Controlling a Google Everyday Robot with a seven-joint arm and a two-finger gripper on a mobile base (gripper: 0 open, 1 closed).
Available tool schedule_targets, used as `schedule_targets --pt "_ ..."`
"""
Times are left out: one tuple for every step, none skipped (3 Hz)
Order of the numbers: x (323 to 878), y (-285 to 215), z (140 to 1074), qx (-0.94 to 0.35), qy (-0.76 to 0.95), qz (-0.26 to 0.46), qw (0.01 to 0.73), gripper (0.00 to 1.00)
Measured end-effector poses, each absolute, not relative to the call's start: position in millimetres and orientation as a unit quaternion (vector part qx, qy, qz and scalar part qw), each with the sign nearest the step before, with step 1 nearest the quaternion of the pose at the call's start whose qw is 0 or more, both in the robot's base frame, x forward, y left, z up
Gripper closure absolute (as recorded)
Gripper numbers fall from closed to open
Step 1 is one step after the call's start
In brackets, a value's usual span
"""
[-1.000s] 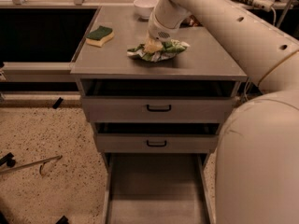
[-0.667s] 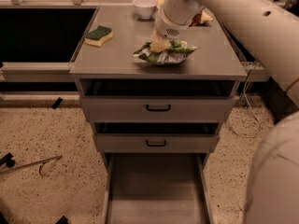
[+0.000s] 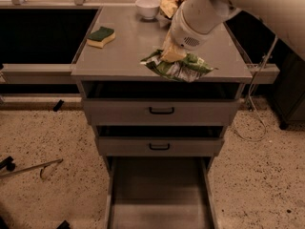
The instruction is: Place green jalapeno chip bag into bottom drawer
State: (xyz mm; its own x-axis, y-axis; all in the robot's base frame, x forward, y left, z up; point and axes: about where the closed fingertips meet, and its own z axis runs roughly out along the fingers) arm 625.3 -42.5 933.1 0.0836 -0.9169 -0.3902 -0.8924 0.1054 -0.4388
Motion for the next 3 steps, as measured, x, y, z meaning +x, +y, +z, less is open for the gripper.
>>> schedule_targets --pt "584 -44 933 -0.675 0.677 -0.017 0.293 1.0" --pt "550 -54 929 -0.681 0.681 -0.008 0.269 1.0" --pt "550 -54 929 -0.681 0.681 -0.008 0.269 1.0"
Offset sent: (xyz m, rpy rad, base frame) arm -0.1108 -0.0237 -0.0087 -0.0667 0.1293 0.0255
